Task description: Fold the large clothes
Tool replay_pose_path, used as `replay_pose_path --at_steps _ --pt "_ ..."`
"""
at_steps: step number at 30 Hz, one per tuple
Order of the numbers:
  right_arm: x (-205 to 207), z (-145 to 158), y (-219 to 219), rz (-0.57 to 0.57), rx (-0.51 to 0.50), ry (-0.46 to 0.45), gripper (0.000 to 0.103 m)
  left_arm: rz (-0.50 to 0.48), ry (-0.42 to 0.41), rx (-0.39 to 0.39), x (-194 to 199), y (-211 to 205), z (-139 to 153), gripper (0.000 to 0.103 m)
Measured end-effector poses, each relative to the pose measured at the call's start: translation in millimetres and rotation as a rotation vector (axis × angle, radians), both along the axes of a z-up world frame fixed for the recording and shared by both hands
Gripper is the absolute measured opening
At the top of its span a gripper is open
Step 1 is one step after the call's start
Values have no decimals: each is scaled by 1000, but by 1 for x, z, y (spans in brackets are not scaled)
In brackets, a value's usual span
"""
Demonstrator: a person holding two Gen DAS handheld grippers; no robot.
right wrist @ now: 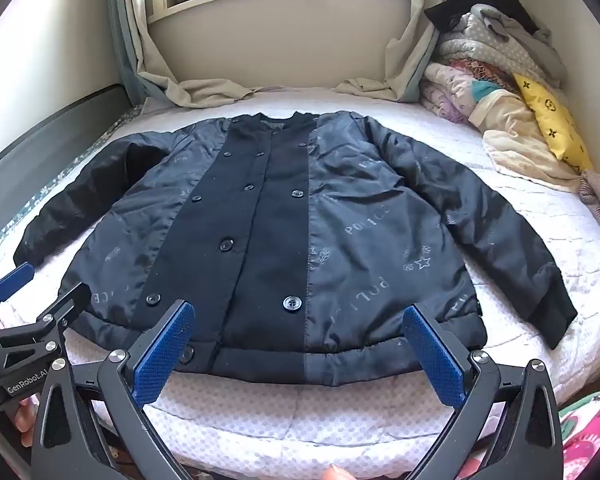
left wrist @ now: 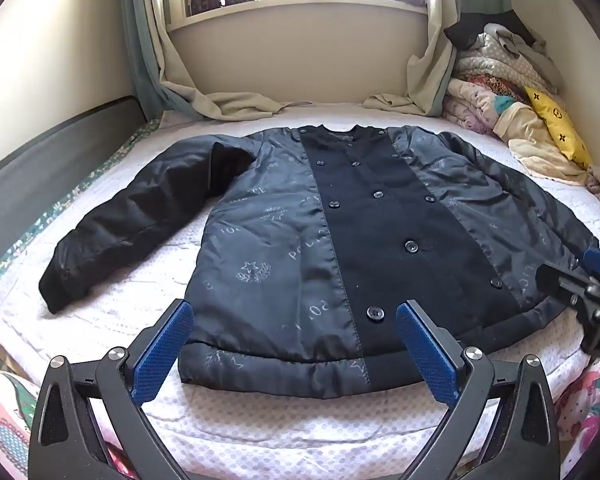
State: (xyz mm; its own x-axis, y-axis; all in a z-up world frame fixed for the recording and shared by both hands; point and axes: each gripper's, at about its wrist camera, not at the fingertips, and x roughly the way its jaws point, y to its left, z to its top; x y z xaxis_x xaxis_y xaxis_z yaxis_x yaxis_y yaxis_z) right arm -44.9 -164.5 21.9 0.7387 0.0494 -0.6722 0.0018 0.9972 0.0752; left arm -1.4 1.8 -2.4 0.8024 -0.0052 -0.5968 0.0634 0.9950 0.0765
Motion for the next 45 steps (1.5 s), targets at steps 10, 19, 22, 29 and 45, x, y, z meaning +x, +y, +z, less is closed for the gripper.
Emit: replay_pose_path --at_steps 10,19,22,29,45 --pt "3 -5 6 -8 5 18 103 -30 4 61 -2 -11 -7 103" --pt "7 -8 4 -12 10 38 103 -20 23 32 4 -7 -11 103" --pt "7 -10 4 -11 8 36 103 -11 24 29 6 -6 -12 103" --pt "10 -11 6 -6 -4 33 103 3 24 18 7 -2 -12 103" --pt "9 -10 9 -8 -2 33 103 12 27 13 8 1 -11 103"
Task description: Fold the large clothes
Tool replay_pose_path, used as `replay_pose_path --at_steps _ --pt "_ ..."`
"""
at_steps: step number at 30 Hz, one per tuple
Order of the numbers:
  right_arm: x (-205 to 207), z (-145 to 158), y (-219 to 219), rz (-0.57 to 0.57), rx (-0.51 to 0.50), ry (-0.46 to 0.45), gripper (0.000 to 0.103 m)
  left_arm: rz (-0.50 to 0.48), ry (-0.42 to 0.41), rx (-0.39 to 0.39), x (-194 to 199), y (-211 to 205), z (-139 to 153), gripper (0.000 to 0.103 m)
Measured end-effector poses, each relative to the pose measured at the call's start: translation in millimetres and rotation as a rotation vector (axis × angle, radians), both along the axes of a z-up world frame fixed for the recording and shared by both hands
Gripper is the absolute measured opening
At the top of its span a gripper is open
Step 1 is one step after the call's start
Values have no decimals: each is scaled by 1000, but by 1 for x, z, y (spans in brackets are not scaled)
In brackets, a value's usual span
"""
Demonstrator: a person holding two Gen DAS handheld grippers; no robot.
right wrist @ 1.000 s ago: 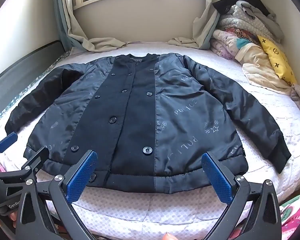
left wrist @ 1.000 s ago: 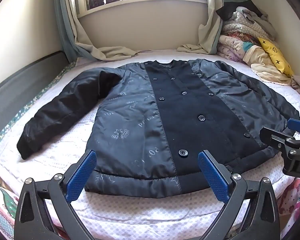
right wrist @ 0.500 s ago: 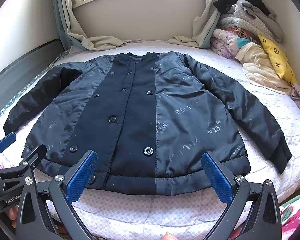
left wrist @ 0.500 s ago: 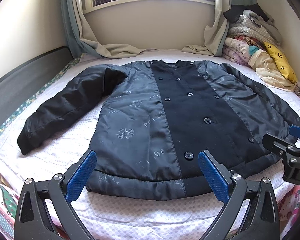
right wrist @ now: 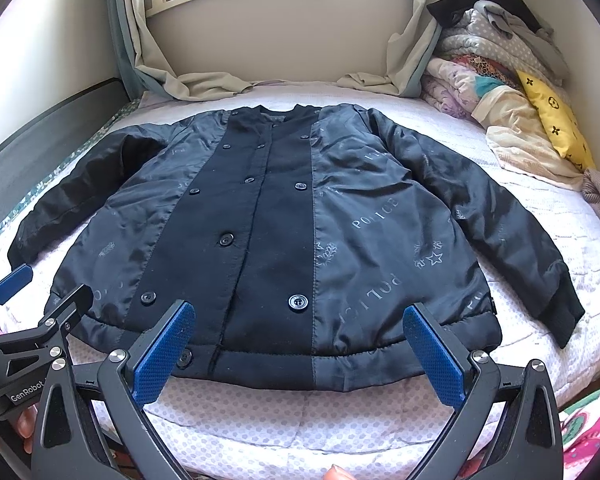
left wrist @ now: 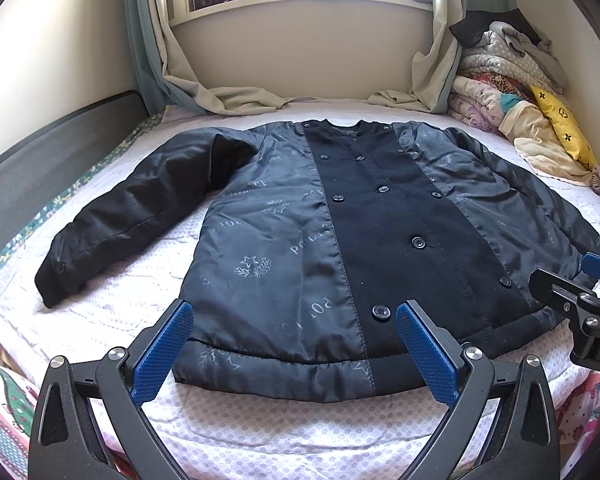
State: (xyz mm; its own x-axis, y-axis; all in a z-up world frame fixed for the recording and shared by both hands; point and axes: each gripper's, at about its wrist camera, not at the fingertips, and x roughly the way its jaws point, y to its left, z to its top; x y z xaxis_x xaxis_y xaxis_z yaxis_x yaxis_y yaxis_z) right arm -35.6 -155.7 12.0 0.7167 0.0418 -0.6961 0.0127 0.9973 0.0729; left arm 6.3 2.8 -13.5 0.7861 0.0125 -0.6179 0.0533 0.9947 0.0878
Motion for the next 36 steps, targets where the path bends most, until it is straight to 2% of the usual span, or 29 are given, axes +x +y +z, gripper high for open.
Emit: replay_pose_path --at_steps 36 --pt "3 -5 -1 2 16 20 103 10 20 -2 4 2 -6 103"
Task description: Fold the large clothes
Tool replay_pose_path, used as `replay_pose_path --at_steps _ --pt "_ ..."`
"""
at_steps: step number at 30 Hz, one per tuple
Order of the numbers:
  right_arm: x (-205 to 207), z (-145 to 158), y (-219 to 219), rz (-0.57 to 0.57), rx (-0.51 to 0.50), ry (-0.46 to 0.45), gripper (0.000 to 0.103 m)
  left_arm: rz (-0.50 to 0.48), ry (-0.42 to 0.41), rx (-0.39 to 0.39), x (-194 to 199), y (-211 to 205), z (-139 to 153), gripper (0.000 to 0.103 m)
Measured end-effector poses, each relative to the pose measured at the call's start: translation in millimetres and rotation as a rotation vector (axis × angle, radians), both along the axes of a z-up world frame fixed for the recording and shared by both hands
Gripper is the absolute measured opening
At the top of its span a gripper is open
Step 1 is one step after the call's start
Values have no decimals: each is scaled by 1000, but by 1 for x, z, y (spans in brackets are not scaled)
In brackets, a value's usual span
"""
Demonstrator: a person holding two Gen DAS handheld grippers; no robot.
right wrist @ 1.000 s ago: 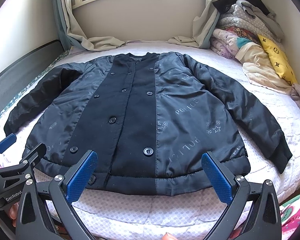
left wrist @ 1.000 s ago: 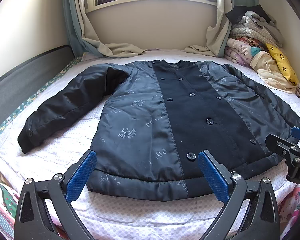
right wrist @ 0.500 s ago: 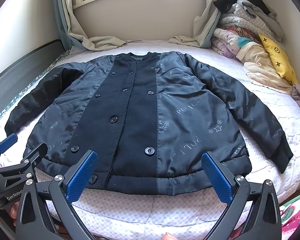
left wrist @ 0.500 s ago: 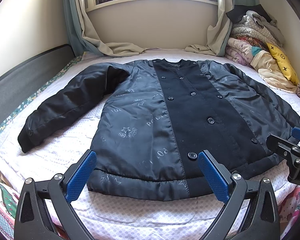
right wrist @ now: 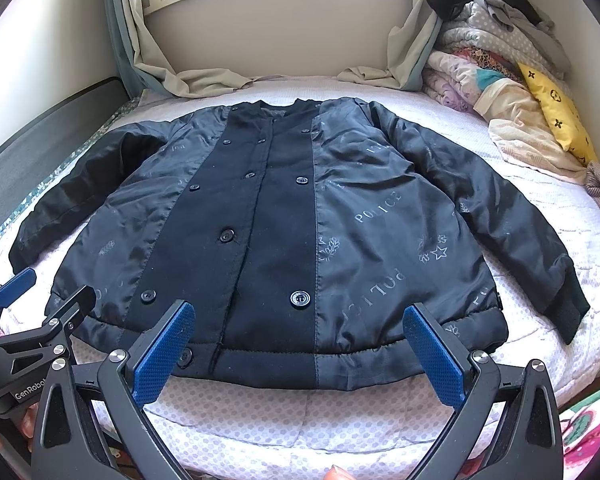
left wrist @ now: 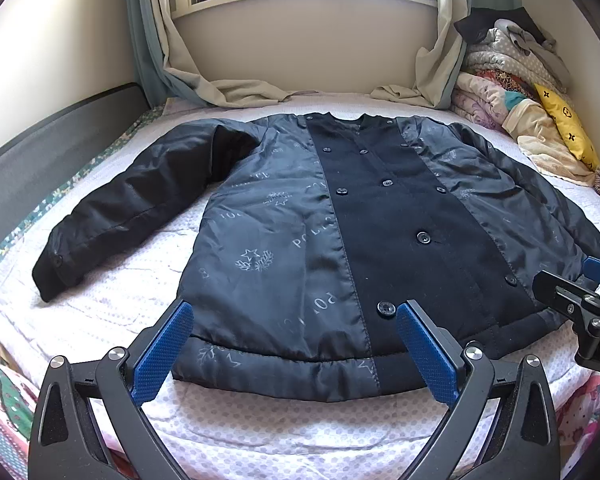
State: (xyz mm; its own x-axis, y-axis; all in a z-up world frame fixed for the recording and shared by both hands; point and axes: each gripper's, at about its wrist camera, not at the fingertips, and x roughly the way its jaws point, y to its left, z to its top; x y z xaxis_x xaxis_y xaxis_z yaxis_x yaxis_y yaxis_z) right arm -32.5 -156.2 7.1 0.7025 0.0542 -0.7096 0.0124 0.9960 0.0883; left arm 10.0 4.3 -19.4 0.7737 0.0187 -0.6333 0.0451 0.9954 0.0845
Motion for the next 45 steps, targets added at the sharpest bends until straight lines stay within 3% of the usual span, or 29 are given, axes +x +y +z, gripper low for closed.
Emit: replay_pose_path --at_steps 18,24,30,36,41,44,45 --pt "2 -1 -5 8 42 25 103 25 45 -32 8 9 1 103" --pt "16 4 -13 44 104 100 103 57 96 -66 32 35 20 103" --pt "64 38 -20 118 179 157 103 90 94 -105 73 75 58 103" --pt "134 76 -18 145 183 108 103 134 103 -145 120 116 88 103" --pt "178 83 -11 181 166 39 103 200 139 -203 151 149 85 103" --pt "190 73 -16 158 165 -8 103 236 172 -271 161 170 73 103" --pt "195 65 -16 153 142 15 103 249 176 -309 162 179 67 103"
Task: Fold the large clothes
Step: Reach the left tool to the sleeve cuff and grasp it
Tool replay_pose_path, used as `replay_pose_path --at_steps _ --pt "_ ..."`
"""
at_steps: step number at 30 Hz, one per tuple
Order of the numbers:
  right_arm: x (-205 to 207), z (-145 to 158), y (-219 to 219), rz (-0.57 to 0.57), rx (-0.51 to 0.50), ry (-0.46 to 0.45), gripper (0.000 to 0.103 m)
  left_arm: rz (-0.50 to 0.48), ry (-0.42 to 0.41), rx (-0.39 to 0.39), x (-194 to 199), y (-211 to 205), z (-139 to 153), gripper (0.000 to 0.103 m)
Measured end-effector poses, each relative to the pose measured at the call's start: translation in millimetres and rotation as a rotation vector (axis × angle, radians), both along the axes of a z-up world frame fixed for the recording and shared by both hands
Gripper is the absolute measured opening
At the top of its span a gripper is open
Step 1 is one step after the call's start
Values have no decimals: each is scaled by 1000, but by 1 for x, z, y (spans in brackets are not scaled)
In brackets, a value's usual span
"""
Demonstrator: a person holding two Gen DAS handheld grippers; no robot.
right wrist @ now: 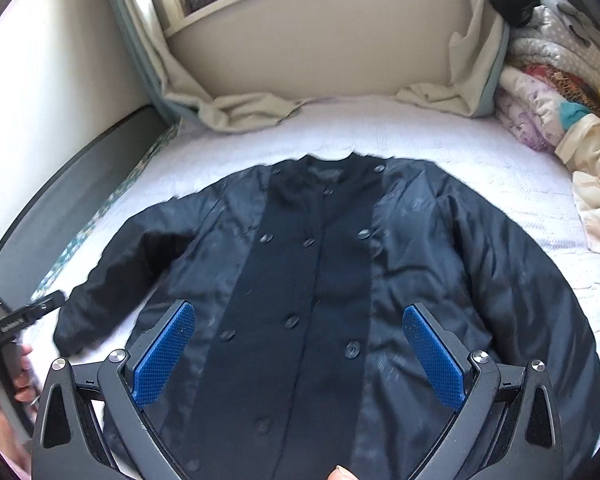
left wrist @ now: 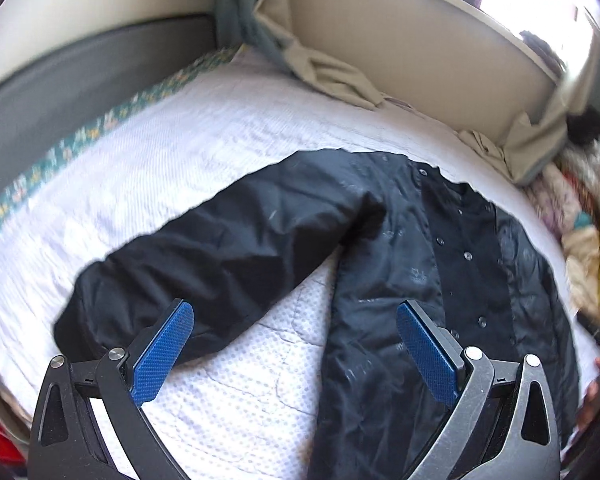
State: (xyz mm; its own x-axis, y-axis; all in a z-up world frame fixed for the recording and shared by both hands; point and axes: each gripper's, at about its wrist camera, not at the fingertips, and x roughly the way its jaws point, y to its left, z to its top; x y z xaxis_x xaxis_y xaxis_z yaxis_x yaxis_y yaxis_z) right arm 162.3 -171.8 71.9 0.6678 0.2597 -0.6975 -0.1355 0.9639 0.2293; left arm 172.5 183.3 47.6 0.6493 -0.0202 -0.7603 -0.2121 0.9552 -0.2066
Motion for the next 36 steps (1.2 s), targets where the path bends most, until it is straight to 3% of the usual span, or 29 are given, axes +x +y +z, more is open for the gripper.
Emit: replay_pose_path --at_steps 4,6,9,15,24,28,30,31,36 --pt "12 -14 0 25 -36 38 103 63 26 -79 0 26 -25 103" --pt "16 -16 -1 33 -18 48 103 107 58 -115 -4 39 -38 102" --pt "21 -22 -3 29 7 72 103 145 78 -238 -7 61 -50 102" --pt "27 -45 -4 36 64 173 103 249 94 -366 -17 90 -70 99" --pt "28 -47 -13 10 92 188 103 509 113 -736 -42 127 -126 99" --pt "28 -45 -18 2 102 186 103 586 72 -735 -41 139 -125 98" --pt "29 -45 -19 -2 106 188 103 622 52 -693 -37 148 -119 91" --pt "29 -46 -19 -5 108 190 103 632 52 -691 -35 151 -119 83" --pt "26 -44 -19 -1 105 186 103 678 41 -747 -29 165 -126 47"
